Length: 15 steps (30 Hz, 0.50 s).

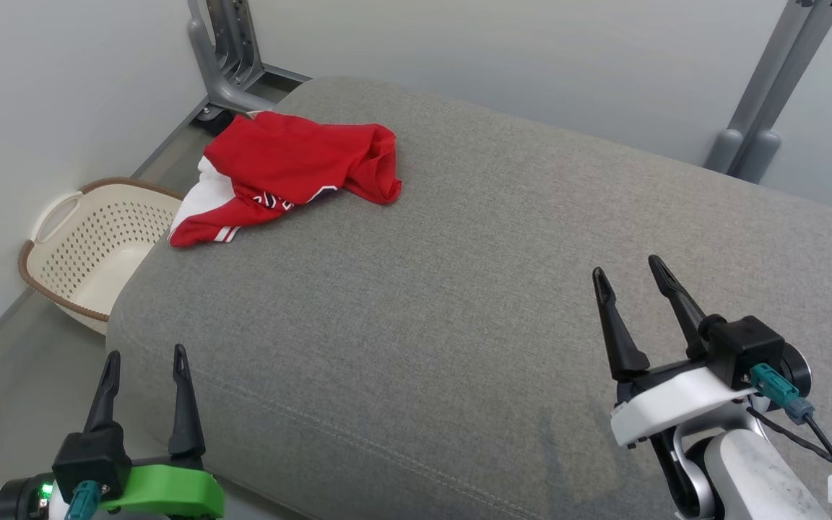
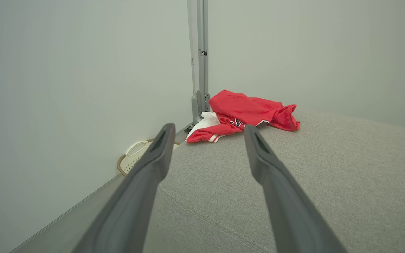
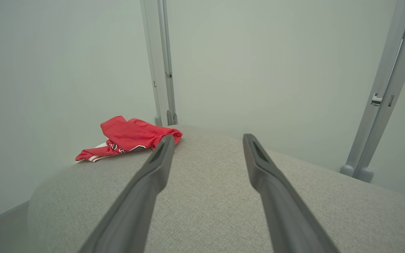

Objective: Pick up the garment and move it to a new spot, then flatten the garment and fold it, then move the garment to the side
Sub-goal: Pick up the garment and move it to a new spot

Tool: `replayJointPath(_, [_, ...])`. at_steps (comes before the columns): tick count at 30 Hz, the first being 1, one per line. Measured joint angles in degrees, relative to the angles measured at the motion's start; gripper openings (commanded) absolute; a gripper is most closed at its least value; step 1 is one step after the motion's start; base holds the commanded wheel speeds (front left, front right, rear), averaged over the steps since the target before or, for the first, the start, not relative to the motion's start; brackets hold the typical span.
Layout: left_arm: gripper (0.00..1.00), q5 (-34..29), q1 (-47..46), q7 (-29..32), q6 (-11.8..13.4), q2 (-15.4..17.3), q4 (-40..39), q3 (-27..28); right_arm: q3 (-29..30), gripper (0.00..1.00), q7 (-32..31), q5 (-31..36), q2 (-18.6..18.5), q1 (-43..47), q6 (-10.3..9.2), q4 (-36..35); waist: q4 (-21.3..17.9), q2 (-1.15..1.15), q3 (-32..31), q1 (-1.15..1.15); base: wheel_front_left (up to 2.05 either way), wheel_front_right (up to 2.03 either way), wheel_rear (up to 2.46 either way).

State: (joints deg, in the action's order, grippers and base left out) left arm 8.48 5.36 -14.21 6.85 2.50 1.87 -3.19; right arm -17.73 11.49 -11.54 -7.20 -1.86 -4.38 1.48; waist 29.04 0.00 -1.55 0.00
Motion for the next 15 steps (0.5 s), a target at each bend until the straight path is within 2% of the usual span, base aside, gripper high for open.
replayJointPath(15, [1.00, 0.8, -1.7, 0.9, 0.0, 0.0, 1.1, -2.1, 1.8, 1.00, -2.8, 1.6, -2.5, -2.5, -0.26, -1.7, 0.7, 0.00, 3.9, 0.00, 0.00, 0.00, 0.00])
